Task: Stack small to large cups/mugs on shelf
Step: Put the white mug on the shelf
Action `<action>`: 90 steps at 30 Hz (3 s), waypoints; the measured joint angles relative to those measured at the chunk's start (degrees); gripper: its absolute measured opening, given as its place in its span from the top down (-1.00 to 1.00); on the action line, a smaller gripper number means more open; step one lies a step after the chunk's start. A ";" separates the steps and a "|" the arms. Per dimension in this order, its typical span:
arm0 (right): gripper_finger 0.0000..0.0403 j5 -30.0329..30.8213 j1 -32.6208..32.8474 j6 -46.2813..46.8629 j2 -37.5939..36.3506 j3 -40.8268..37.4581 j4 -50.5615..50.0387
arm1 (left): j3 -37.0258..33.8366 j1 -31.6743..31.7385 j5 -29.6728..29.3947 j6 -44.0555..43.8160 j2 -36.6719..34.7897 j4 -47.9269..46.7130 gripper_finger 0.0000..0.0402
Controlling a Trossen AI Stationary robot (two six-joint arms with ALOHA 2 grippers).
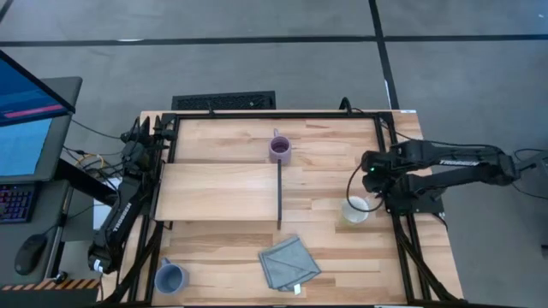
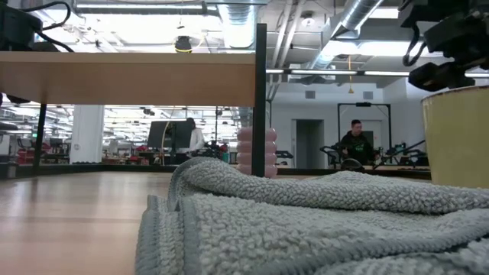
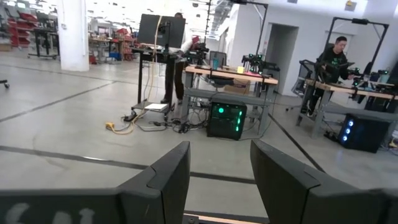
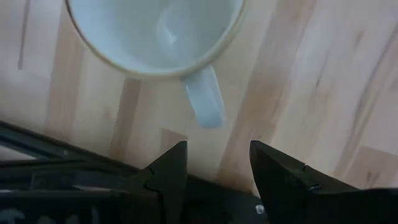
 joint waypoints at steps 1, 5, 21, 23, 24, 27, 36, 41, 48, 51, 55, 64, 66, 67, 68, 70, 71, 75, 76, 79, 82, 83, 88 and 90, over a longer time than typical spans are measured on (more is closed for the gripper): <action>0.03 0.02 0.82 0.92 0.63 0.00 0.69 | 0.00 0.00 0.00 0.02 -0.01 -0.01 0.21; 0.03 0.03 3.68 2.38 2.61 0.02 3.14 | -0.01 -0.01 0.00 0.19 0.00 0.01 0.21; 0.03 0.03 8.66 4.90 11.17 0.02 4.73 | -0.01 0.00 0.00 0.24 -0.01 -0.02 0.21; 0.03 0.03 8.66 4.90 12.27 0.02 4.73 | -0.01 -0.01 -0.01 0.24 0.00 0.00 0.21; 0.03 0.03 8.66 4.90 12.76 0.02 4.74 | -0.01 0.00 0.00 0.24 0.01 -0.01 0.21; 0.03 0.03 8.66 4.90 14.10 0.02 4.75 | -0.01 0.00 0.00 0.24 -0.01 0.01 0.21; 0.03 0.03 8.62 4.90 17.29 0.02 5.02 | -0.01 0.00 -0.01 0.24 0.00 0.01 0.21; 0.03 0.03 8.62 4.92 18.54 0.07 5.29 | -0.01 -0.02 0.00 0.24 0.02 0.00 0.21; 0.18 0.03 8.40 4.97 18.49 0.07 6.45 | 0.00 -0.02 -0.02 0.25 -0.01 0.00 0.21; 0.30 -0.05 8.40 4.95 18.49 0.07 6.46 | 0.02 -0.02 0.00 0.26 0.00 -0.01 0.21; 0.44 -0.29 8.42 4.90 18.47 0.07 6.47 | 0.00 -0.02 -0.01 0.26 -0.01 0.01 0.21; 0.60 -0.25 8.42 4.94 18.45 0.07 6.42 | 0.01 -0.02 -0.01 0.26 -0.01 0.01 0.21; 0.62 -0.23 8.42 4.94 18.45 0.07 6.39 | -0.01 -0.02 -0.02 0.26 0.01 -0.01 0.21; 0.62 -0.23 8.42 4.96 18.44 0.07 6.39 | -0.01 -0.02 -0.02 0.26 -0.01 0.01 0.21; 0.63 -0.21 8.42 4.96 18.42 0.07 6.43 | 0.02 -0.02 -0.02 0.24 -0.01 -0.01 0.21; 0.63 -0.17 8.42 5.11 18.42 0.09 6.49 | 0.01 -0.02 -0.02 0.26 0.02 -0.02 0.21; 0.63 0.06 8.42 5.32 18.42 0.09 6.59 | 0.01 -0.02 -0.01 0.24 0.00 0.00 0.21; 0.63 0.88 8.53 5.49 18.41 0.13 7.33 | -0.01 -0.02 -0.02 0.26 0.00 -0.01 0.21; 0.63 0.90 8.53 5.49 18.40 0.13 7.60 | -0.01 -0.02 0.00 0.26 -0.01 0.01 0.21; 0.64 1.04 8.53 5.78 18.40 0.13 7.78 | 0.01 -0.02 0.00 0.26 0.00 0.00 0.21; 0.64 1.06 8.53 5.80 18.40 0.13 7.79 | 0.01 -0.02 0.00 0.24 0.01 0.01 0.21; 0.64 1.08 8.53 5.80 18.40 0.13 7.79 | 0.01 -0.02 -0.02 0.26 -0.01 0.01 0.21; 0.64 1.47 8.53 6.30 18.40 0.13 7.97 | -0.01 -0.02 -0.02 0.26 -0.01 -0.02 0.21; 0.64 2.09 8.53 6.58 18.40 0.13 8.13 | -0.01 -0.02 0.00 0.26 0.00 -0.02 0.21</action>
